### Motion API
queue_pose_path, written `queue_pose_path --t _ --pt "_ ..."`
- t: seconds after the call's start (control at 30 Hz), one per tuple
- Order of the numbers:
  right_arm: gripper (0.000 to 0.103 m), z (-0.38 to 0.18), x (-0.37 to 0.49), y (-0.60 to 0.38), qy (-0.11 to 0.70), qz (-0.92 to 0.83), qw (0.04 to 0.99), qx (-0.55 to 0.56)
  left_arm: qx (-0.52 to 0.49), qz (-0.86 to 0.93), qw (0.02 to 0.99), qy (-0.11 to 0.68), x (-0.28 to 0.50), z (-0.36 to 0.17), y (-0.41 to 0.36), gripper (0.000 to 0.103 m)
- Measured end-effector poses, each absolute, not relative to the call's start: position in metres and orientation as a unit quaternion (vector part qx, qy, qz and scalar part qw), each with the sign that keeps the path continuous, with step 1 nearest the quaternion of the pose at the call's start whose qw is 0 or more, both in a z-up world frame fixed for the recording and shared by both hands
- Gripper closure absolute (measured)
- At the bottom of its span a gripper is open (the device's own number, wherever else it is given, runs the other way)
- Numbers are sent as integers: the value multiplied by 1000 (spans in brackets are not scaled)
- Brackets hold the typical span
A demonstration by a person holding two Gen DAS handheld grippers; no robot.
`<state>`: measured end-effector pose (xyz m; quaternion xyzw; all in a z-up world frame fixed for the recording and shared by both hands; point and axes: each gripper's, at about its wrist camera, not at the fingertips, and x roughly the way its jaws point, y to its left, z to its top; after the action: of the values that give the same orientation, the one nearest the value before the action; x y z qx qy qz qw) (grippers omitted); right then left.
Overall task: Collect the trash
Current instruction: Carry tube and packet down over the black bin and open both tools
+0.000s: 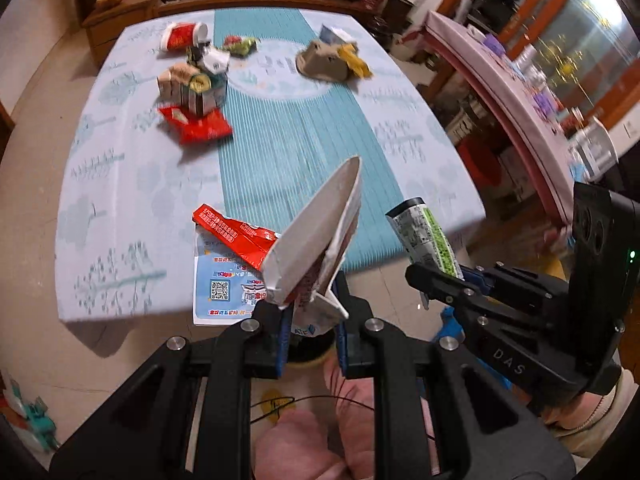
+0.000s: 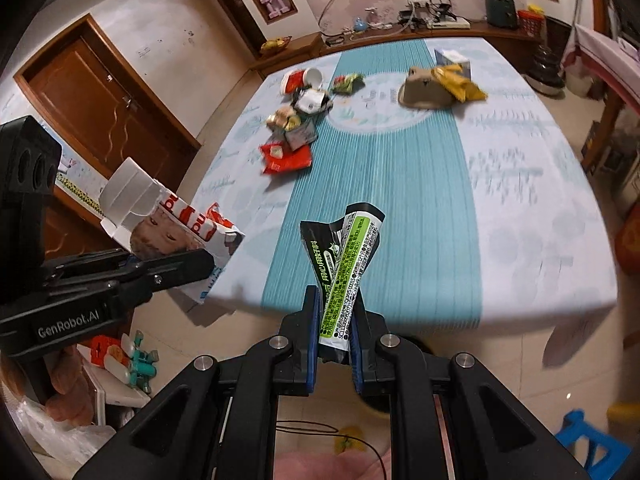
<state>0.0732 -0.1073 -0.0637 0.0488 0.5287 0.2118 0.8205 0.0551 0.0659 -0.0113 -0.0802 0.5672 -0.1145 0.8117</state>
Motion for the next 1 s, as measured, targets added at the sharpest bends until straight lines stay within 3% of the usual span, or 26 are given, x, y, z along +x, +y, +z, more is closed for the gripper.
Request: queue_pose_path --t 0.43,1.0 --pt "90 -155 5 -110 613 173 769 49 -61 -138 763 629 3 -108 34 88" --pt "90 -405 -5 -144 702 130 696 76 -93 -94 717 684 7 -345 0 87"
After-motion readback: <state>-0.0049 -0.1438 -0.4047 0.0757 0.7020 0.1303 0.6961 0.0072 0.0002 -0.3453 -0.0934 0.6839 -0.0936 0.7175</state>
